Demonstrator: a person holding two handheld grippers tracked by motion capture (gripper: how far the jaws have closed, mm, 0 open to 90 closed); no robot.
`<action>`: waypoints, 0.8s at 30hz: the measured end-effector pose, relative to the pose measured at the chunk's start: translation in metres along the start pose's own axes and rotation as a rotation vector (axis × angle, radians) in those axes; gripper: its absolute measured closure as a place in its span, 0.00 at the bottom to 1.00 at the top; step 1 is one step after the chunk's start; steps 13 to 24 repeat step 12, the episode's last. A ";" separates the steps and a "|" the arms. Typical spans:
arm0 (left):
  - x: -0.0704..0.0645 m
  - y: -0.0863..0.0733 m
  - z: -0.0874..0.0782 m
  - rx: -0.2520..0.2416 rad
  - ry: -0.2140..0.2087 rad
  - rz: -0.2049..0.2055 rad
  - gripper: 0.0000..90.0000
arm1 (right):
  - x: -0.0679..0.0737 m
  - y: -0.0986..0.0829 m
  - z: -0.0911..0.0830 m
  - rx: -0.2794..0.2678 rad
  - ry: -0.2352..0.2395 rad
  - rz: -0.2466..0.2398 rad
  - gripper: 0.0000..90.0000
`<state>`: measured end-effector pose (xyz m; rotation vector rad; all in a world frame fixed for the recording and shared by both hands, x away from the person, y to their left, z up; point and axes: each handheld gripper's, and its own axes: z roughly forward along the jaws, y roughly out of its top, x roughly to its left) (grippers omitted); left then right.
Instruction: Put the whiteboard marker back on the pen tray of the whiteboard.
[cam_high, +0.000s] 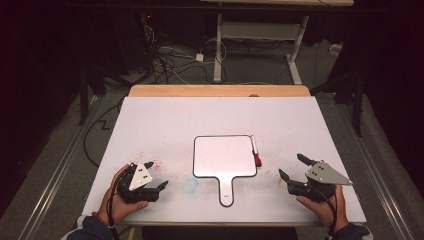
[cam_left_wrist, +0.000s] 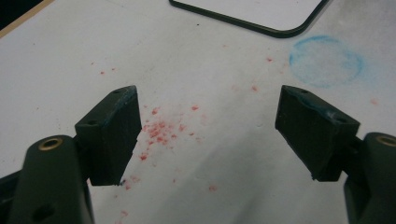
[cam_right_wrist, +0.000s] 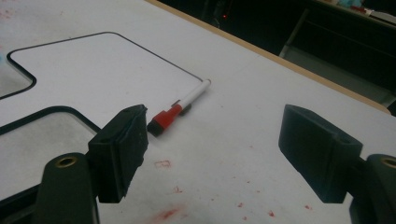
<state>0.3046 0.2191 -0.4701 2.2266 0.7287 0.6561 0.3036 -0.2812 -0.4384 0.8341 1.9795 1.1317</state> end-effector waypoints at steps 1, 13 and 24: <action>0.000 0.000 0.001 0.001 -0.001 0.003 0.24 | 0.000 0.000 0.000 -0.002 -0.008 0.001 0.27; 0.000 0.002 0.004 0.006 -0.012 0.002 0.24 | -0.001 -0.001 0.001 0.000 -0.017 0.003 0.25; 0.000 0.002 0.004 0.006 -0.012 0.002 0.24 | -0.001 -0.001 0.001 0.000 -0.017 0.003 0.25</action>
